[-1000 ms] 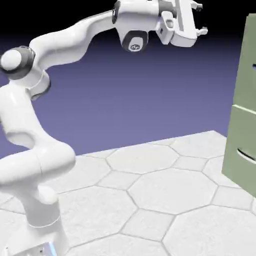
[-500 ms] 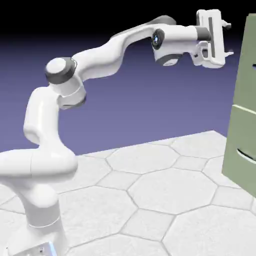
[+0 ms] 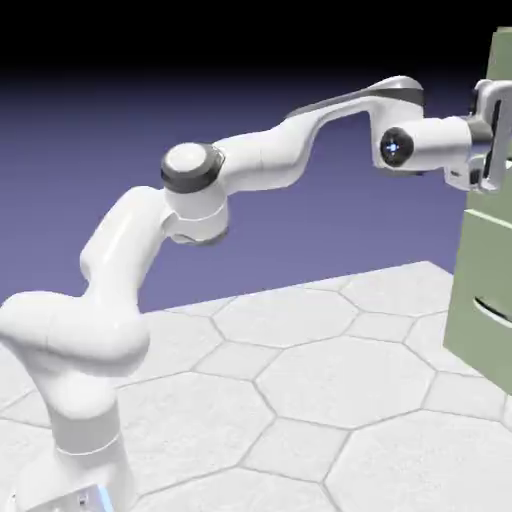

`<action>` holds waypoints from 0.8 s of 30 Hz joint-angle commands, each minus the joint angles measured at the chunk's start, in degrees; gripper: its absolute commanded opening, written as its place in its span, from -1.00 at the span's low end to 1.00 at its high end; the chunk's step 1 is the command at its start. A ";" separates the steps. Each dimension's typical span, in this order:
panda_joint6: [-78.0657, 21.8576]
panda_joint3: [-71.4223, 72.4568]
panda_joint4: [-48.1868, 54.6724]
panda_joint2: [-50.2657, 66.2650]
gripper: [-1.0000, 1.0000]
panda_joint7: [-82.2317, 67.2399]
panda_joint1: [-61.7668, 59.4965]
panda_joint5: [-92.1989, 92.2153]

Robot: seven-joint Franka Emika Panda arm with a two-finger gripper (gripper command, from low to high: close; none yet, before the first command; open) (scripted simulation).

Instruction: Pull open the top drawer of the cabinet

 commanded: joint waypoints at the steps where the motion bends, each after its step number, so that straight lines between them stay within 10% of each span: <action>1: 0.39 0.11 2.08 -0.86 0.00 1.59 -1.45 -0.55; 5: 1.74 0.48 9.34 -3.85 0.00 7.15 -6.51 -2.47; 6: 1.74 0.48 9.34 -3.85 -1.00 7.15 -6.51 -2.47; 24: -7.13 -8.45 -25.95 5.68 -1.00 -12.73 19.25 5.91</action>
